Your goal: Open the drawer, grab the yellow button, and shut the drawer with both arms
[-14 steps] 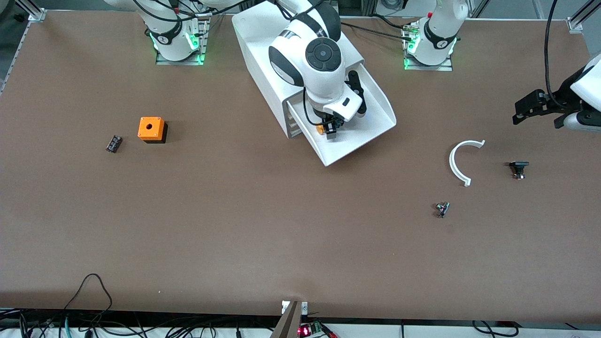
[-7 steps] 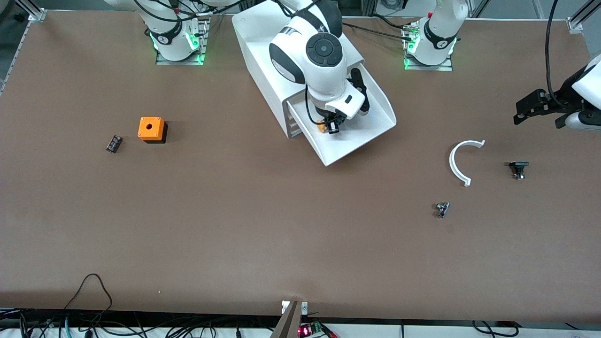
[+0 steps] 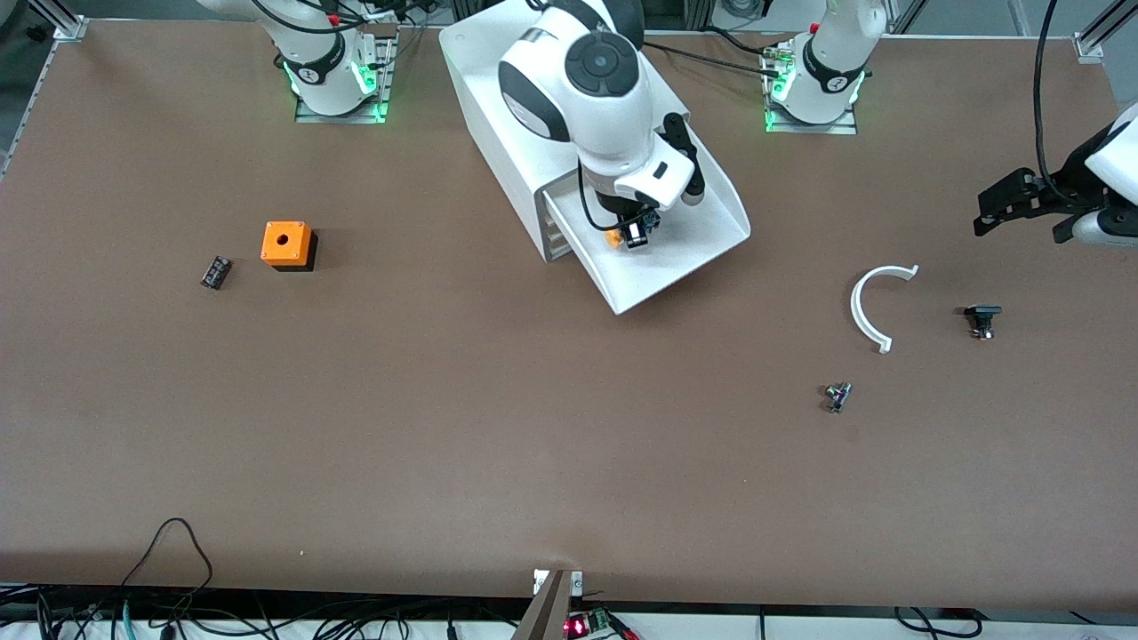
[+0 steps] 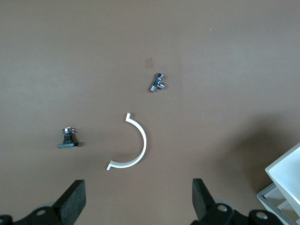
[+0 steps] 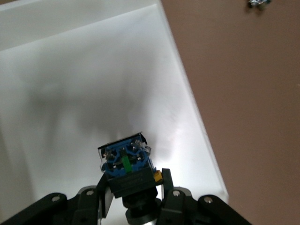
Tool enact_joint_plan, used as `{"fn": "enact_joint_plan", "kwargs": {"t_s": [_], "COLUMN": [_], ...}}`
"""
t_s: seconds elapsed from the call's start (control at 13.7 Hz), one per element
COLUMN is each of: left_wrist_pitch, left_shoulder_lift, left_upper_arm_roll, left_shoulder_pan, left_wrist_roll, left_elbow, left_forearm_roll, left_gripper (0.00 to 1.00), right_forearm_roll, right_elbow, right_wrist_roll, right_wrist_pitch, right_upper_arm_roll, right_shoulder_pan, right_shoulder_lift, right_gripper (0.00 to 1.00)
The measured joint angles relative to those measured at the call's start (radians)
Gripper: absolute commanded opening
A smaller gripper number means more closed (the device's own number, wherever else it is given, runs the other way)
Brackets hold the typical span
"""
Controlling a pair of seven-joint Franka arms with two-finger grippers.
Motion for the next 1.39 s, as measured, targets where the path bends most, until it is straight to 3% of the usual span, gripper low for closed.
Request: {"fn": "enact_joint_plan", "kwargs": {"t_s": [0.29,0.58,1.02,1.39], "left_wrist_pitch": [0.043,0.283,0.593,0.636], "left_shoulder_lift": [0.045,0.139,0.191,0.191], "left_upper_arm_roll": [-0.035,-0.121,-0.24,-0.385], "left_shoulder_pan": [-0.016,-0.064,-0.136,-0.142], "left_wrist_roll": [-0.059,-0.319,-0.761,-1.04], "left_elbow": [-0.007,-0.125,-0.362,-0.444], "left_forearm_roll": [0.0,0.0,0.0,0.0], "left_gripper": [1.0,1.0,1.0,1.0], "right_forearm_roll": [0.029,0.035,0.035,0.035], "right_elbow": [-0.004,-0.032,-0.244,-0.436], "right_wrist_roll": [0.057,0.28,0.523,0.633], "right_wrist_pitch": [-0.015,-0.018,0.052,0.053], "right_upper_arm_roll": [-0.011,-0.072,-0.088,-0.09], "right_shoulder_pan": [-0.123,-0.173,-0.363,-0.51], "right_shoulder_lift": [-0.086,-0.123,-0.174,-0.226], "right_gripper": [0.23,0.23,0.23,0.24]}}
